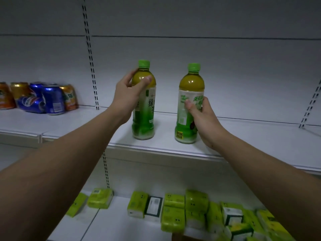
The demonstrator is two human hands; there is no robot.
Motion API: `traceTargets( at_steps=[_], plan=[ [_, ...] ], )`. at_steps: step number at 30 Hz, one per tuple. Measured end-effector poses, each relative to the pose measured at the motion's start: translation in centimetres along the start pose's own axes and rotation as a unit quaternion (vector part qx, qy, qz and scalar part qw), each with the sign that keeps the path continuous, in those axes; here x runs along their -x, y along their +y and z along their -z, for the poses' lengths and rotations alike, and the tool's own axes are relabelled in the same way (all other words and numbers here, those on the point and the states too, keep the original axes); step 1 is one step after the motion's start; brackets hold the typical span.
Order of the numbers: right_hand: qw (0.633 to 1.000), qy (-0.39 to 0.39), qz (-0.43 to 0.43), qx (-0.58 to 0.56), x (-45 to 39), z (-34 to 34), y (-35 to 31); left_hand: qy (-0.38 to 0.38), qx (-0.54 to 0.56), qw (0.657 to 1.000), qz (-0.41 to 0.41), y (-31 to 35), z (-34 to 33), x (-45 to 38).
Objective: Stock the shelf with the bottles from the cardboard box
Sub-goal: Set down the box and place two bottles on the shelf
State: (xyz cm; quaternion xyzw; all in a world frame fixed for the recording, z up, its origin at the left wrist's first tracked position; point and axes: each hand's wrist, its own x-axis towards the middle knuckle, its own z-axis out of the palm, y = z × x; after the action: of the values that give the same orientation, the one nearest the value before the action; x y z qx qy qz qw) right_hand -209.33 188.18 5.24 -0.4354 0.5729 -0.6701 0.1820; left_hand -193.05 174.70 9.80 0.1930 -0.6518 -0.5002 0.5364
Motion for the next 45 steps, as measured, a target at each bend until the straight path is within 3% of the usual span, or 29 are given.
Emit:
traceTargets(
  at_steps=[4, 11, 18, 22, 31, 37, 45],
  plan=[
    [1.000, 0.000, -0.003, 0.007, 0.3, -0.3, 0.0, 0.000, -0.015, 1.000, -0.019, -0.8, -0.2, -0.3],
    [0.995, -0.039, -0.036, 0.084, 2.1, 0.4, 0.0, -0.112, -0.156, 0.981, 0.029, -4.7, 1.6, 4.5],
    [0.987, -0.012, -0.046, 0.154, 2.8, -0.6, 0.6, -0.117, -0.184, 0.976, 0.016, -5.3, 2.4, 3.7],
    [0.983, -0.040, -0.038, 0.175, 1.7, -3.4, 0.8, -0.124, -0.197, 0.972, 0.018, -6.0, 4.0, 2.5],
    [0.977, -0.085, 0.004, 0.196, -3.4, -12.2, 3.1, -0.068, -0.218, 0.973, 0.018, -8.7, 10.1, -2.3],
    [0.973, -0.100, -0.004, 0.209, -8.1, -17.0, 4.7, -0.012, -0.247, 0.969, 0.021, -11.5, 13.5, -6.1],
    [0.958, -0.095, -0.035, 0.270, -13.7, -22.8, 5.5, -0.003, -0.268, 0.963, 0.040, -14.0, 16.0, -11.1]
  ],
)
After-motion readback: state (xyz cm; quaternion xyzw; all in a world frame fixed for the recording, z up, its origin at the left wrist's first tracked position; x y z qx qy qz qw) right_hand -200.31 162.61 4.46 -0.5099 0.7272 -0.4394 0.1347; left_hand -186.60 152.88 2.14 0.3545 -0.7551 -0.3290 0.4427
